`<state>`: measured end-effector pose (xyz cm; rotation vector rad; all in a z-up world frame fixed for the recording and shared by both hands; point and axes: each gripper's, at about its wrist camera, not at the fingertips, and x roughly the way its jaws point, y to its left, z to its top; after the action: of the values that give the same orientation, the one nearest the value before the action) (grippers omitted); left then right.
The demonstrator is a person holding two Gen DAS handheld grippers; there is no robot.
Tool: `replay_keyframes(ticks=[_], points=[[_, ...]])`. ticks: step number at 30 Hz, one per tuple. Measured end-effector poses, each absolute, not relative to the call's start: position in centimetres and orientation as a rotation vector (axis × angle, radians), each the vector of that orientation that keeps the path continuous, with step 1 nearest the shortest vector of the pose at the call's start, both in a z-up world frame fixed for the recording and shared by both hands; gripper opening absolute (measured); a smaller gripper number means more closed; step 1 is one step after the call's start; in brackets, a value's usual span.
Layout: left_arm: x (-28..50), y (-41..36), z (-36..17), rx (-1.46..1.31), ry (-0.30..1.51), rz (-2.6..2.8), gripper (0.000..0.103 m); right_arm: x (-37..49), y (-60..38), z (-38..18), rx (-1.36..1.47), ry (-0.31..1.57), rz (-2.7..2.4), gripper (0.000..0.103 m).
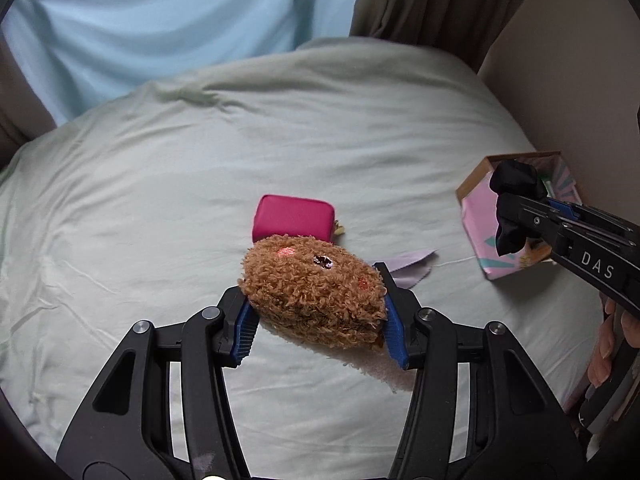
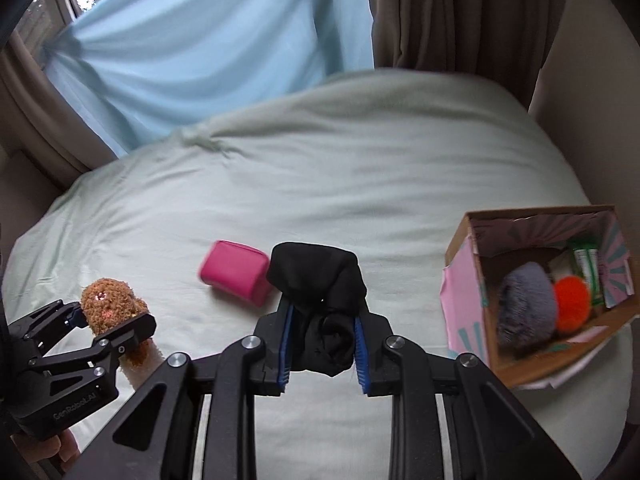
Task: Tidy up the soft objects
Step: 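Lift the brown plush and black scrunchie and carry both over the box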
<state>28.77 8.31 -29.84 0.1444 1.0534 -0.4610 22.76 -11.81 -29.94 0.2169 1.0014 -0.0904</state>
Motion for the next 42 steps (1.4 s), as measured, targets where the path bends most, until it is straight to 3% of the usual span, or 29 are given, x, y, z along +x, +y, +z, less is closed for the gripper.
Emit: replay_keyframes(ticks=[12, 21, 31, 42], points=[[23.4, 6.2, -20.7, 0.116, 0.943, -0.49, 0.049, 17.1, -12.4, -20.9, 0.194, 0.915, -0.083, 0.023], [20.0, -1.3, -16.2, 0.125, 0.878, -0.477, 0.049, 13.5, -18.5, -16.6, 0.193, 0.862, -0.069, 0.023], [18.5, -14.5, -16.0, 0.121, 0.879, -0.491, 0.049, 12.8, -30.1, -15.6, 0.156, 0.866, -0.055, 0.023], [22.0, -26.7, -21.7, 0.133, 1.001, -0.492, 0.049, 15.3, -41.4, -20.9, 0.189, 0.976, -0.076, 0.023]])
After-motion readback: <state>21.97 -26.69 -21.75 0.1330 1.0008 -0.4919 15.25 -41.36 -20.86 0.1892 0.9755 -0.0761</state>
